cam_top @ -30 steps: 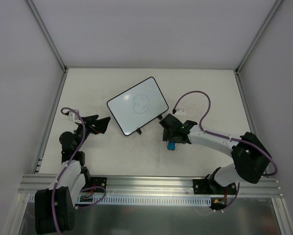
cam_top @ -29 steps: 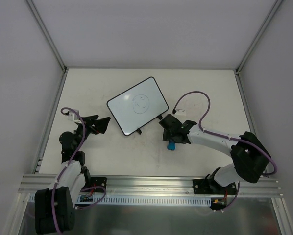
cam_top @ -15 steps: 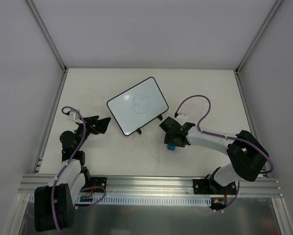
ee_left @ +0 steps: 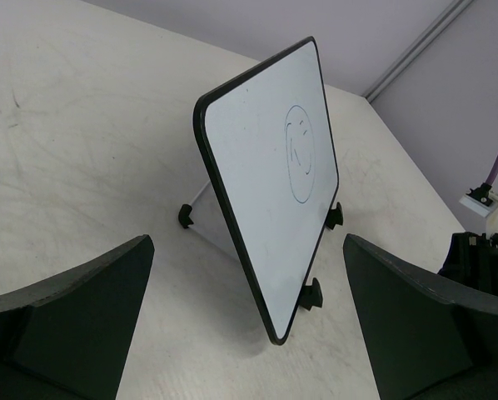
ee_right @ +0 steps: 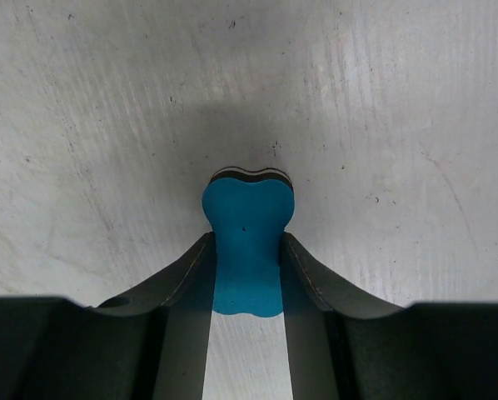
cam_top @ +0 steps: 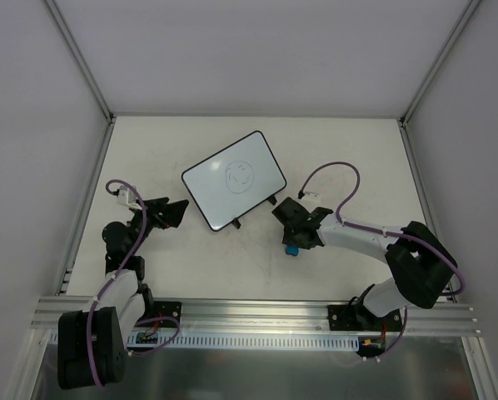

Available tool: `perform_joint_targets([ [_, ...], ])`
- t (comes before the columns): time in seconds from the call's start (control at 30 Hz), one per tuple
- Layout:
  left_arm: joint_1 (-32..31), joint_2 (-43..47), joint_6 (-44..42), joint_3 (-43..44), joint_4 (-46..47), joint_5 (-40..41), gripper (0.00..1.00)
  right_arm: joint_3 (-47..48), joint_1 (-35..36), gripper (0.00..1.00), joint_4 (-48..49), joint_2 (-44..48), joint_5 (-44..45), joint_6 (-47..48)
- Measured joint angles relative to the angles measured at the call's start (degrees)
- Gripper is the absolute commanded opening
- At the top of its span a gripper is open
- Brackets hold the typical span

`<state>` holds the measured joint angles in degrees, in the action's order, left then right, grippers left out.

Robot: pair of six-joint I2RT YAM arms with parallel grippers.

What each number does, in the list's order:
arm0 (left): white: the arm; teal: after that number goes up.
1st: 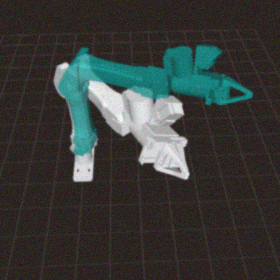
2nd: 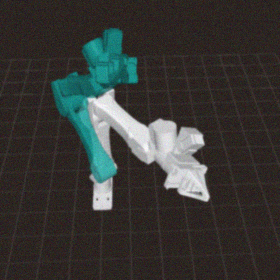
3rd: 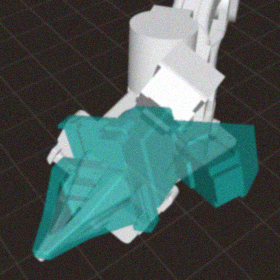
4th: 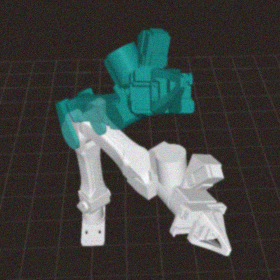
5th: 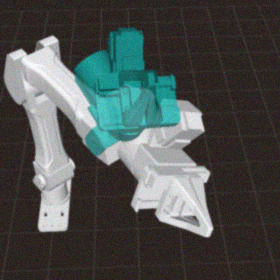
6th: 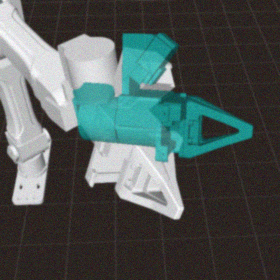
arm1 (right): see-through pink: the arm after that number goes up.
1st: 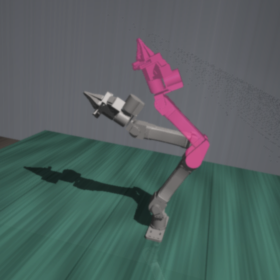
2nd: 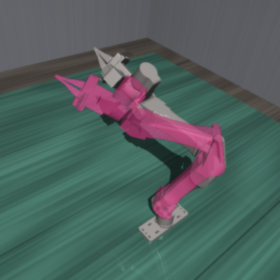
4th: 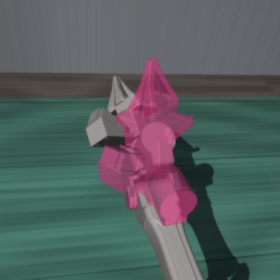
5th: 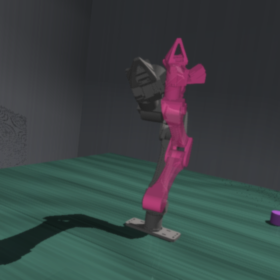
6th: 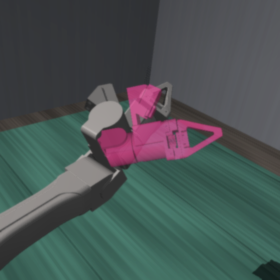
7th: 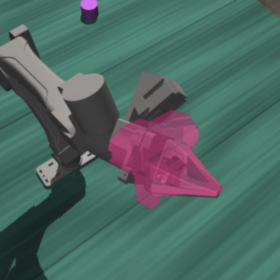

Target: Erase the whiteboard

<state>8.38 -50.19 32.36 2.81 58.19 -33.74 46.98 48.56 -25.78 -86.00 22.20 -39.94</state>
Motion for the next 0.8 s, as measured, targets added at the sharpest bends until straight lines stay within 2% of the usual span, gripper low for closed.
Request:
perform_joint_targets([
  [0.23,0.0,-0.4,0.0,0.0,0.1,-0.3,0.99,0.0,-0.5,0.23,0.0,0.0,-0.6,0.1],
  [0.4,0.0,-0.5,0.1,0.0,0.2,-0.3,0.99,0.0,-0.9,0.24,0.0,0.0,-1.0,0.3],
  [0.5,0.0,-1.4,0.2,0.0,1.2,-0.6,0.99,0.1,-1.0,0.18,0.2,0.1,-1.1,1.4],
  [0.63,0.0,-5.7,1.0,0.0,4.0,-1.7,0.99,0.4,-1.4,0.14,0.1,0.7,-1.0,3.6],
  [0.7,0.0,-8.6,1.4,0.0,5.6,-2.3,0.99,0.8,-1.6,0.08,0.1,1.5,-1.0,4.8],
  [0.8,0.0,-13.4,2.6,0.0,8.4,-3.3,0.99,1.3,-1.8,0.07,0.1,2.9,-0.9,6.1],
])
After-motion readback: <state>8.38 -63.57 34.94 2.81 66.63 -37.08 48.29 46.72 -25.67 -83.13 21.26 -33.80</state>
